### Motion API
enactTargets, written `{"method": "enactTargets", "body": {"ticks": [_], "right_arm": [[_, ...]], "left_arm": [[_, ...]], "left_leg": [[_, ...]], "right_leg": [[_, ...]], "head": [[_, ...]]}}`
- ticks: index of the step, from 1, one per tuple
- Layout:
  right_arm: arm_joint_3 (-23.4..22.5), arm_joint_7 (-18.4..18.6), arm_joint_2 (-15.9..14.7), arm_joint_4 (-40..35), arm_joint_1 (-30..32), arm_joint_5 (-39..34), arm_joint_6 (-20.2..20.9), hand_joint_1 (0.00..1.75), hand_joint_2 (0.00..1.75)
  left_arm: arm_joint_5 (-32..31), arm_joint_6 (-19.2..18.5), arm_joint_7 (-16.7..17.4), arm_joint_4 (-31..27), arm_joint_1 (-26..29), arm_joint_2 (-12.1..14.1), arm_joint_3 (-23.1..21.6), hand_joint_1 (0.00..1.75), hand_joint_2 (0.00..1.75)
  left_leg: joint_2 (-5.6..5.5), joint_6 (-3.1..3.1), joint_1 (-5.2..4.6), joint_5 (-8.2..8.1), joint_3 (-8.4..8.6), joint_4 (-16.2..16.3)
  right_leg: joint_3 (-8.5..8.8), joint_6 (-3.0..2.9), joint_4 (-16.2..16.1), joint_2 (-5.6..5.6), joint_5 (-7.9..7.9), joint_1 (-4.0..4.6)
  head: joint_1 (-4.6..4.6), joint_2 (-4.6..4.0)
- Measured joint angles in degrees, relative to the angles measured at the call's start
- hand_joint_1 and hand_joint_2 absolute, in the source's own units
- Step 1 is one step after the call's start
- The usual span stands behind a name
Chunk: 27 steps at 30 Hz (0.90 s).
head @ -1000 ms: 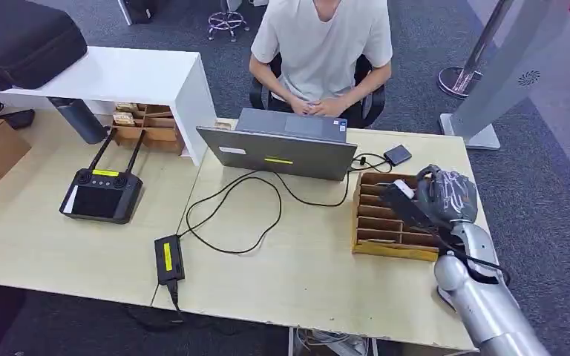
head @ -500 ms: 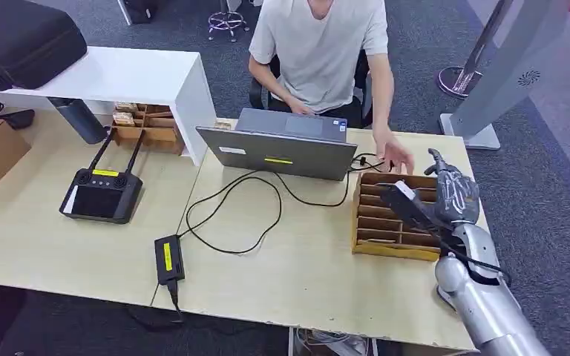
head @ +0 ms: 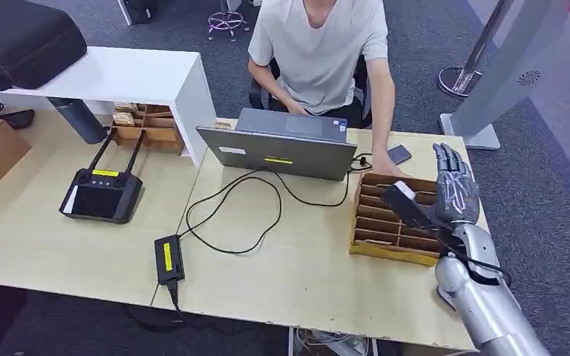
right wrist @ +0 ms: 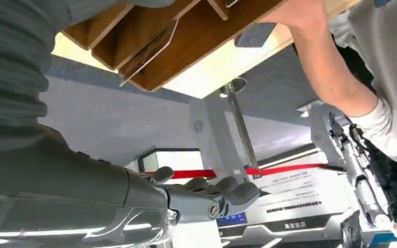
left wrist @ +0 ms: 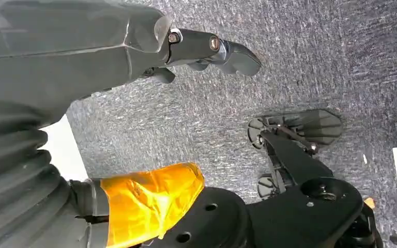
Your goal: Pass the card to the sensor for recognition and then transmit it.
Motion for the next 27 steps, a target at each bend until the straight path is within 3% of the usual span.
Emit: {"method": "enactTargets", "body": {"ticks": [27], "right_arm": [[0.00, 1.88, -0.65, 3.71, 0.09, 2.64, -0.57, 0.00, 1.75]], "left_arm": [[0.00, 0.02, 0.15, 0.00, -0.40, -0.17, -0.02, 0.00, 1.75]], "left_leg": [[-0.01, 0.00, 0.00, 0.00, 0.00, 0.01]], "right_leg": [[0.00, 0.00, -0.01, -0.01, 0.00, 0.00]], "head": [[0.02, 0.00]]}}
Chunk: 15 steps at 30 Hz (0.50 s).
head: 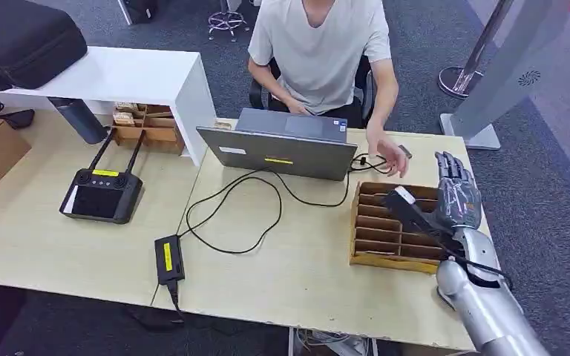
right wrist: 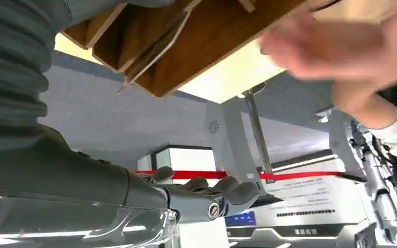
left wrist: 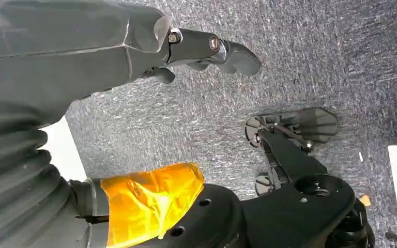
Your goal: Pass the card to the sensor for recognition and then transmit it.
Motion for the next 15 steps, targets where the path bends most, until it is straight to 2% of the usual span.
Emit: {"method": "enactTargets", "body": {"ticks": [8, 9, 10, 11, 15], "right_arm": [[-1.27, -0.46, -2.43, 1.29, 0.13, 1.09, -1.03, 0.00, 1.75], [-1.40, -0.39, -2.69, 1.29, 0.17, 1.11, -0.98, 0.84, 1.75], [-1.55, -0.39, -2.93, 1.29, 0.23, 1.20, -0.92, 0.84, 1.75], [-1.62, -0.39, -3.08, 1.29, 0.31, 1.29, -0.81, 1.75, 1.75], [-2.03, -0.41, -3.37, 1.25, 0.82, 1.53, -0.64, 1.75, 1.75]], "left_arm": [[0.00, 0.00, -0.20, 0.00, 0.49, 0.20, 0.00, 0.00, 1.75], [0.00, 0.00, -0.20, 0.00, 0.54, 0.22, 0.00, 0.00, 1.75], [0.00, 0.00, -0.20, 0.00, 0.55, 0.22, 0.00, 0.00, 1.75], [0.00, 0.00, -0.20, 0.00, 0.54, 0.20, 0.00, 0.00, 1.75], [0.00, 0.02, -0.20, 0.00, 0.54, 0.20, 0.00, 0.00, 1.75]], "left_leg": [[0.00, 0.00, 0.00, 0.00, 0.00, 0.00], [0.01, 0.00, 0.00, 0.00, 0.00, 0.00], [0.01, 0.00, 0.00, 0.00, 0.00, 0.00], [0.01, 0.00, 0.00, 0.00, 0.01, 0.00], [0.01, 0.00, 0.00, 0.00, 0.01, 0.00]], "right_leg": [[0.01, 0.00, -0.01, 0.00, 0.00, 0.00], [0.01, 0.00, -0.01, 0.00, 0.00, 0.00], [0.01, 0.00, -0.01, 0.01, 0.01, 0.00], [0.01, 0.00, -0.01, 0.02, 0.01, 0.00], [0.00, 0.00, 0.00, 0.01, 0.01, 0.00]], "head": [[0.00, 0.00], [0.00, 0.00], [-0.02, 0.00], [0.00, 0.00], [-0.02, 0.00]]}}
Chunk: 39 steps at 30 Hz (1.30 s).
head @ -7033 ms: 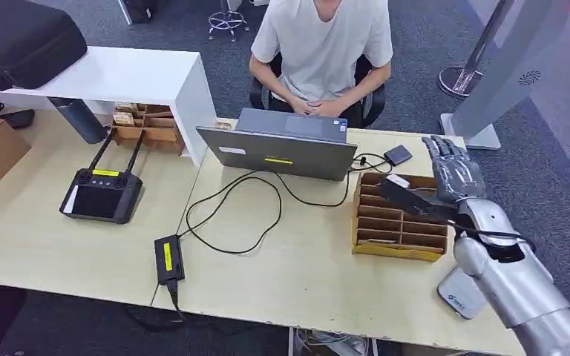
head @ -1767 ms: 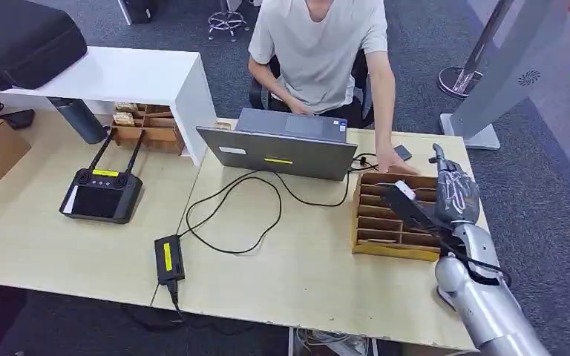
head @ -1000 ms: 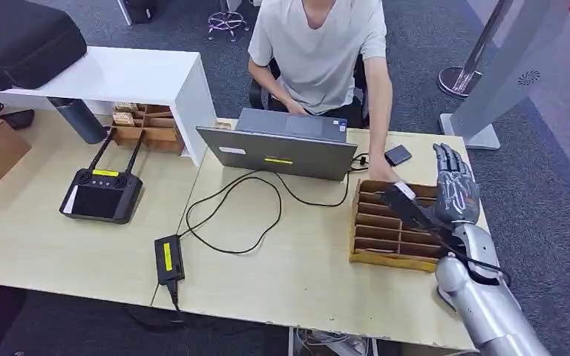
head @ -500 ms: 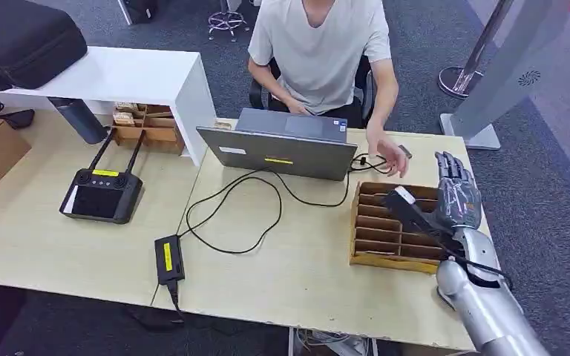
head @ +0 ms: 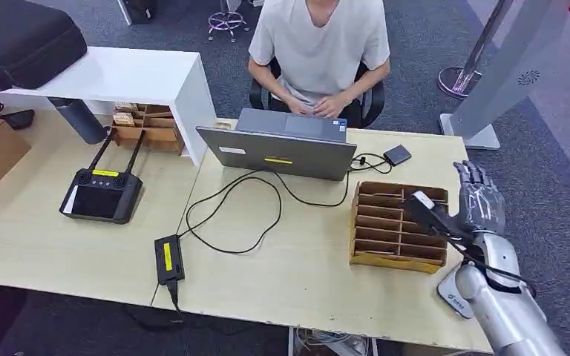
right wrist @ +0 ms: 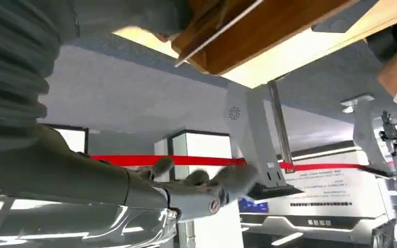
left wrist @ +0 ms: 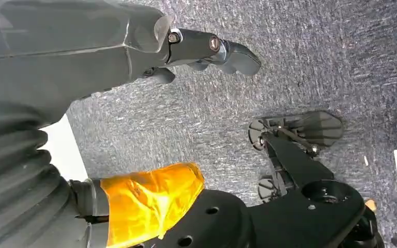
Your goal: Pass the card to the sensor for recognition and then transmit it.
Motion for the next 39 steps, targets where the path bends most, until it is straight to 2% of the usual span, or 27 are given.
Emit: {"method": "enactTargets", "body": {"ticks": [22, 23, 24, 32, 39], "right_arm": [[-0.79, -0.35, 0.02, -0.07, 0.34, 0.22, 0.13, 1.75, 1.75], [-0.81, -0.20, 0.02, -0.07, 0.34, 0.31, 0.18, 0.58, 1.75], [-0.79, -0.15, 0.02, -0.09, 0.35, 0.35, 0.24, 0.00, 1.75], [-0.77, -0.18, 0.02, -0.79, 0.53, 2.08, 0.26, 0.00, 1.75], [-0.20, 0.87, 0.00, -5.97, 1.18, 3.74, 2.56, 0.00, 1.75]], "left_arm": [[0.00, -0.04, -0.22, 0.00, -0.06, -0.02, 0.00, 0.00, 1.75], [0.00, -0.02, -0.11, 0.00, -0.06, -0.02, 0.00, 0.00, 1.75], [0.00, -0.02, -0.11, 0.00, -0.05, -0.02, 0.00, 0.00, 1.75], [0.00, -0.02, -0.15, 0.00, 0.02, 0.00, 0.00, 0.00, 1.75], [0.00, 0.02, -0.15, 0.00, 0.06, 0.00, 0.00, 0.00, 1.75]], "left_leg": [[0.00, 0.00, 0.00, 0.00, -0.01, 0.00], [0.00, 0.00, 0.00, 0.00, -0.01, 0.00], [0.00, 0.00, 0.00, 0.00, -0.01, 0.00], [0.00, 0.00, 0.00, 0.00, -0.01, 0.00], [0.00, 0.00, 0.00, 0.00, -0.01, 0.00]], "right_leg": [[0.00, 0.00, 0.00, 0.00, 0.00, 0.00], [0.00, 0.00, 0.00, 0.00, 0.00, 0.00], [0.00, 0.00, 0.00, 0.00, 0.00, 0.00], [0.00, 0.00, 0.00, 0.00, 0.00, 0.00], [0.00, 0.00, 0.01, 0.00, 0.00, 0.01]], "head": [[0.00, 0.00], [0.00, 0.00], [0.02, 0.00], [0.00, 0.00], [0.00, 0.00]]}}
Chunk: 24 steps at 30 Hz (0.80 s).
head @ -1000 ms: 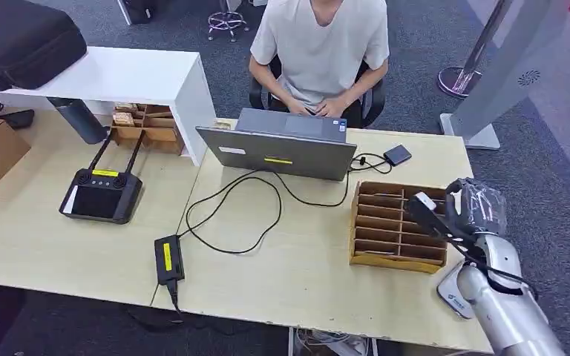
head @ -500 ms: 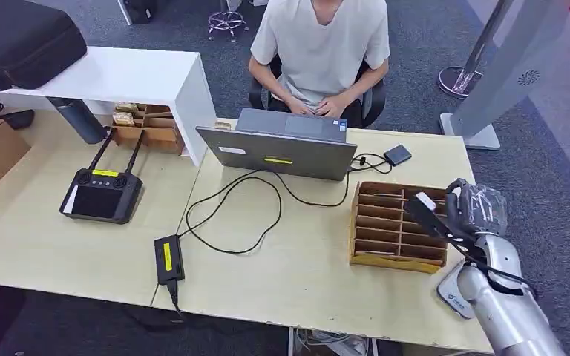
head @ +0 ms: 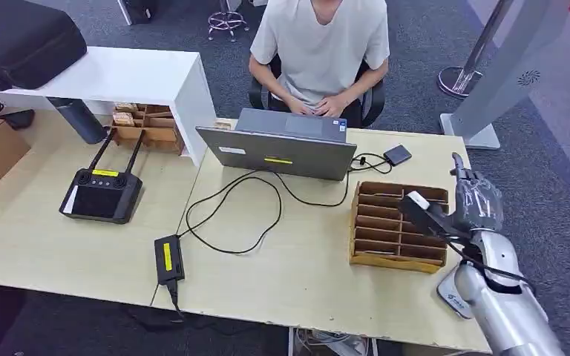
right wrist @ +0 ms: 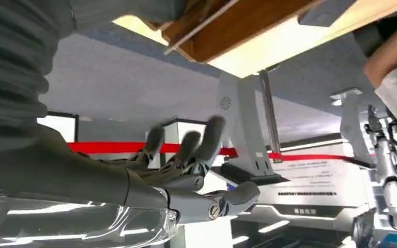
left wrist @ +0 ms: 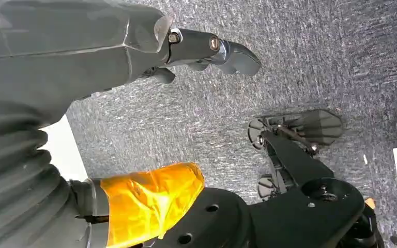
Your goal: Pass the card to the sensor for recognition and then transmit it.
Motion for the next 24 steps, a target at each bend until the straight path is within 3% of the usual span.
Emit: {"method": "enactTargets", "body": {"ticks": [24], "right_arm": [[1.27, -0.22, 0.00, -3.76, 0.03, -1.20, 0.50, 0.00, 1.75]], "left_arm": [[0.00, 0.07, -0.24, 0.00, -0.08, -0.04, 0.00, 0.00, 1.75]], "left_leg": [[0.00, 0.00, 0.00, 0.00, 0.00, 0.00]], "right_leg": [[0.00, 0.00, 0.00, 0.00, 0.00, 0.00]], "head": [[0.02, 0.00]]}}
